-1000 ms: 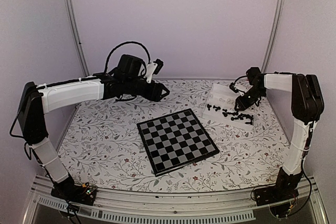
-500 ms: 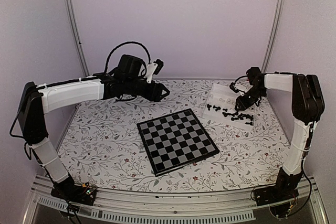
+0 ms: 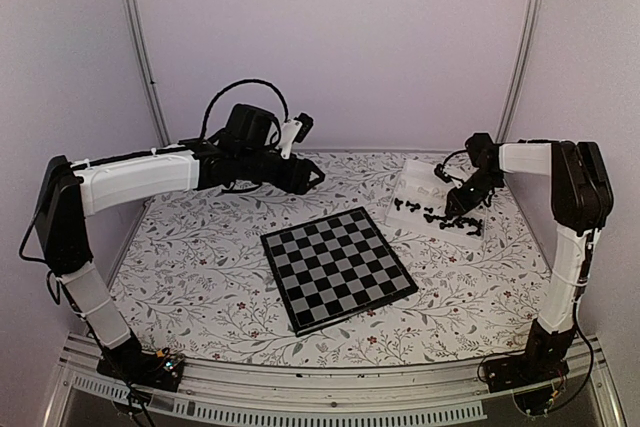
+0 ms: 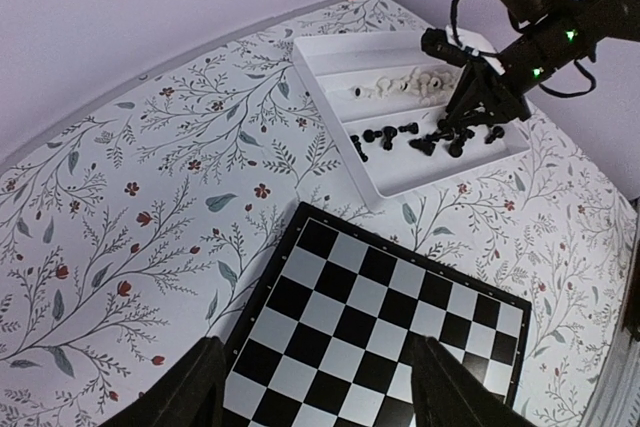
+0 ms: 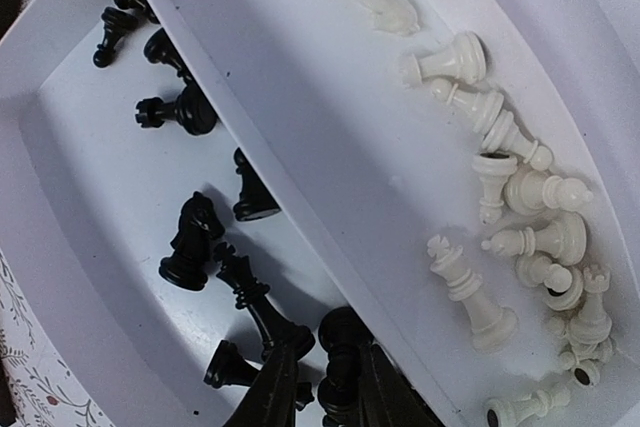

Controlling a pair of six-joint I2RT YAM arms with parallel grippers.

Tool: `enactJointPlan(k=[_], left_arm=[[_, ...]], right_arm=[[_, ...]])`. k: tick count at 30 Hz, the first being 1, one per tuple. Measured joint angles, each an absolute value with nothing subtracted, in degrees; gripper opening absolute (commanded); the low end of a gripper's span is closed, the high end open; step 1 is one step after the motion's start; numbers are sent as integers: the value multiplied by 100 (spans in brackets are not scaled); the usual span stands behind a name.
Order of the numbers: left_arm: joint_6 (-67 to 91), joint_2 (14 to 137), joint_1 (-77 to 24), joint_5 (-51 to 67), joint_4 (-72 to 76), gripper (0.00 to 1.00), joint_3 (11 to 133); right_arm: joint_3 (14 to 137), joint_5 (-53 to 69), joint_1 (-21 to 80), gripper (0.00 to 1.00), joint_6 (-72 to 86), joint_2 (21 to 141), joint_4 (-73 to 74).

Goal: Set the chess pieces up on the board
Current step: Pick up the chess piece from the storage box.

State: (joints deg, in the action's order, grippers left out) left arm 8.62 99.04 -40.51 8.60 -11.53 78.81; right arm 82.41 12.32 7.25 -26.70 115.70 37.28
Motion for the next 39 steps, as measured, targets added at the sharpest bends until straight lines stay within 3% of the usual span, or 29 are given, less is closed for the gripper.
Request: enactJointPlan(k=[8,16,23,32,39], left_arm=[[862,9907,-4051,860,-1153,65,7881],[862,9985,-4077,860,-1164,65,7883],[860,10027,-4101,858,-1181,65,7883],[858,10031,-4106,845,-1192,65,7918],[840,10044,-4110,799,-1203,65,7937]], right_arm=[[8254,1208,729,24,-2648,11603,3730],[8403,1208,770,10,-2582,11758,3743],[8383,1208,788,8,-2547,11697,3730],[8099,1387,891,7,-2587,10438,3927],[7762,2110,1557,7,-2871,9839,4051]])
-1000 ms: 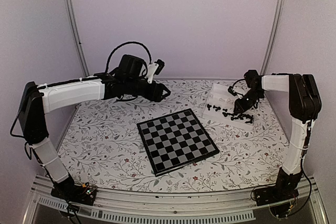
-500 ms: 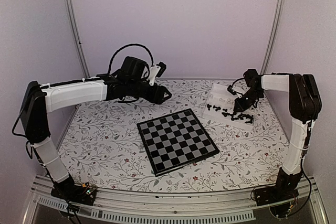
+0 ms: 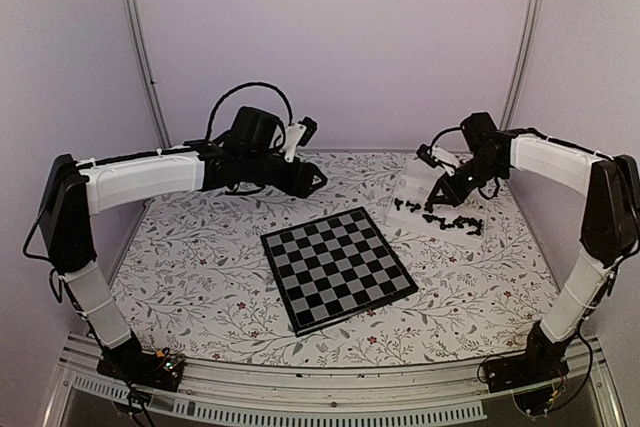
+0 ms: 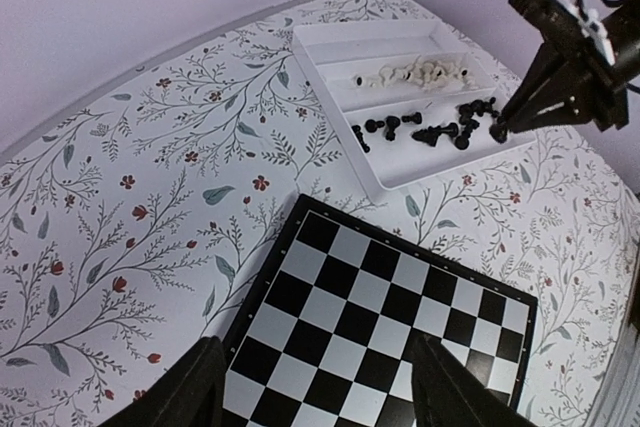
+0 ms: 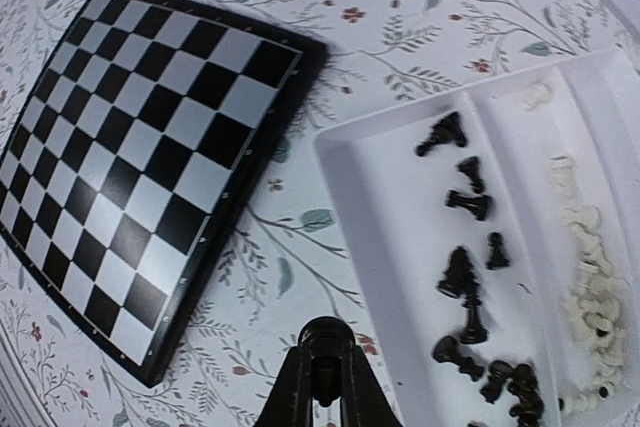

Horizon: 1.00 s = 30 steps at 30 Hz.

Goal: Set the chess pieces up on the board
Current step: Place the chess piece on the chessboard.

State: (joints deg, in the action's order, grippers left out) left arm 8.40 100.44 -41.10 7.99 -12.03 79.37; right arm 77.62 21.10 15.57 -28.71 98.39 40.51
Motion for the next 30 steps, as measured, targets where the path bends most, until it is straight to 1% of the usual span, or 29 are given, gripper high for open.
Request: enactJointPlan(k=[9,16,23,30], left_arm=[[838,10055,-4110,709,-1273,65,7948],[856,10055,-4108,707,-1280,65,7964],[860,10055,-4104,679,-1293,65,7975],[860,10055,-4101,668,-1328,65,7977]], right_arm=[[7157,2923,3026,7,-3336,9784,4198],[7013,2886,3874,7,-3457,9786,4147],[6934,2585,4397,8,-3527,9979,4066],[6879,2383,4532,8,-3548,10210,4003]])
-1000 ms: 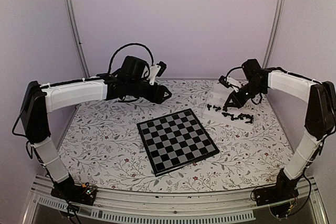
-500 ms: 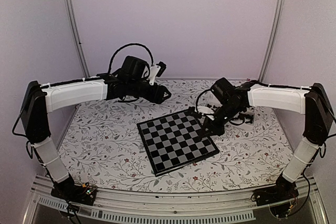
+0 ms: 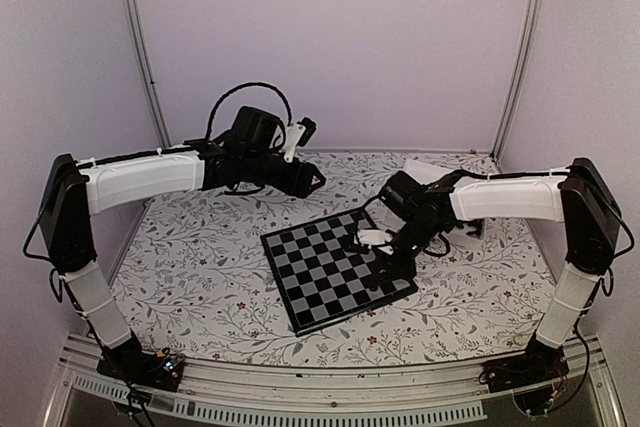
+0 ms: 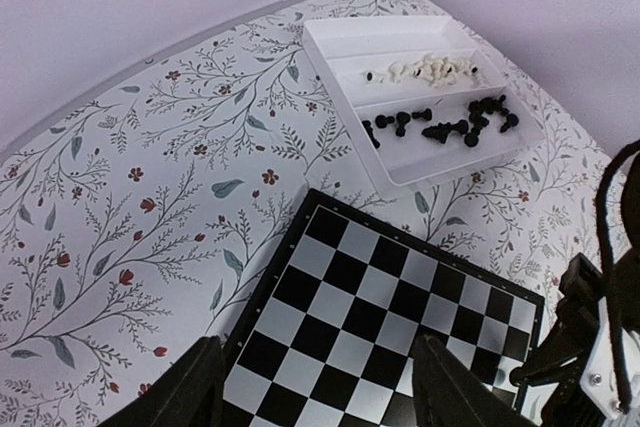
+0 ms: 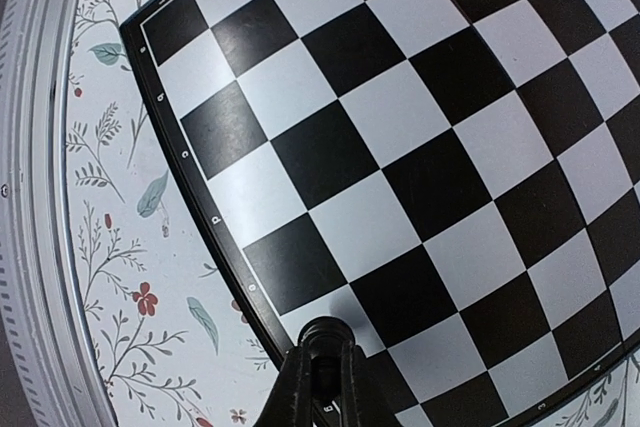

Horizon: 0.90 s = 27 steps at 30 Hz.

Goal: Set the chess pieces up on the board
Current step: Place the chess piece on the chessboard.

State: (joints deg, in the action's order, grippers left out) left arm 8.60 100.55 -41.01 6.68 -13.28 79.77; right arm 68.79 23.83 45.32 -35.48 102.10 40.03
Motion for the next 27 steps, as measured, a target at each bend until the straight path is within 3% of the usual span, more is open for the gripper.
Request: enactJointPlan(k=[12,17,22,27], left_arm=[[860,10055,-4101,620,-1422,66,8029],[860,10055,-4101,596,-1428,66,8031],[860,10055,-4101,589,-1433,65,8034],[860,10055,-4101,578,-1437,66,8042]], right_arm=[[6751,2115,4678,12,-3577,10331,3874],[6740,2021,4716,27,-3599,10331,3841],[6726,1968,4737,50,-3610,10331,3811],[6733,1929,4735,64,-3588,10313,3852]])
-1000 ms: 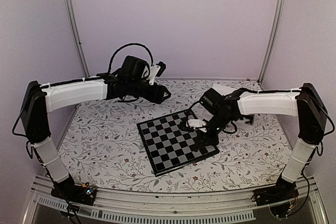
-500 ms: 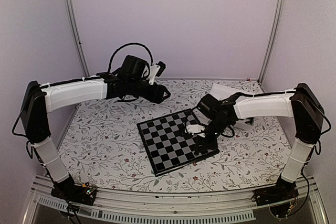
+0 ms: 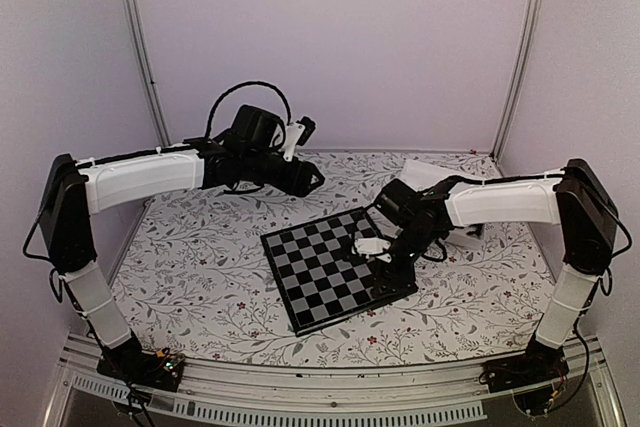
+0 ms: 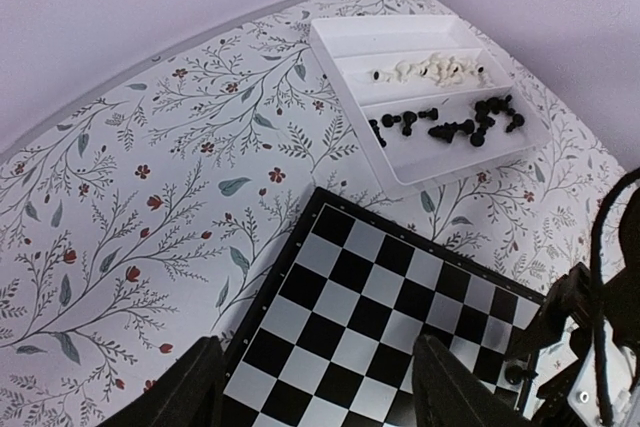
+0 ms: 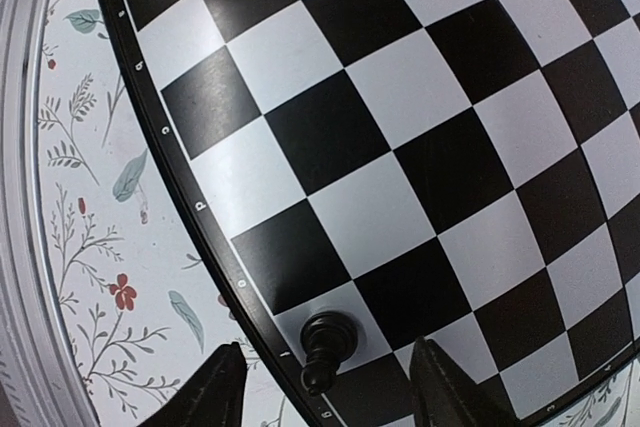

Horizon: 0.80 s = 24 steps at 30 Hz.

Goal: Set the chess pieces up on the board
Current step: Place the chess piece on the chessboard, then adjust the storage box at the center of the board.

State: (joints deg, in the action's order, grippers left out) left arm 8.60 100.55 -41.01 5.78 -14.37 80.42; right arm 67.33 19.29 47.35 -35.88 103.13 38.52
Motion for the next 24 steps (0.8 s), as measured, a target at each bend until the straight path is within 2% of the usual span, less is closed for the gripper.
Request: enactJointPlan(k=[2,6,9,12,15,19,24], left_arm=[[860,10055,-4097,576,-1439,66,8042],[858,10057,-4097,572,-1441,65,8042],[856,10066,-4097,552,-1439,66,8042],[834,10101,-4097,506,-1441,65,8044],[812,10134,-4097,445,-1437,66,8044],[797,10189,-4097,366,-1441,66,8066],[764,10285,-4086,303,-1446,66,8108]], right_arm=[[6812,1997,4700,67,-3607,10278,4001],[7076,2292,4379,66,-3715,10003,4274],[7210,2512,3712,57,-3785,9686,4333],[7238,2596,2565,38,-3830,9513,4217],[7231,2276,1424,25,-3671,9550,3942],[7048,1800,355,15,-3479,9585,3583],[6331,1227,235,8,-3642,9588,3341]])
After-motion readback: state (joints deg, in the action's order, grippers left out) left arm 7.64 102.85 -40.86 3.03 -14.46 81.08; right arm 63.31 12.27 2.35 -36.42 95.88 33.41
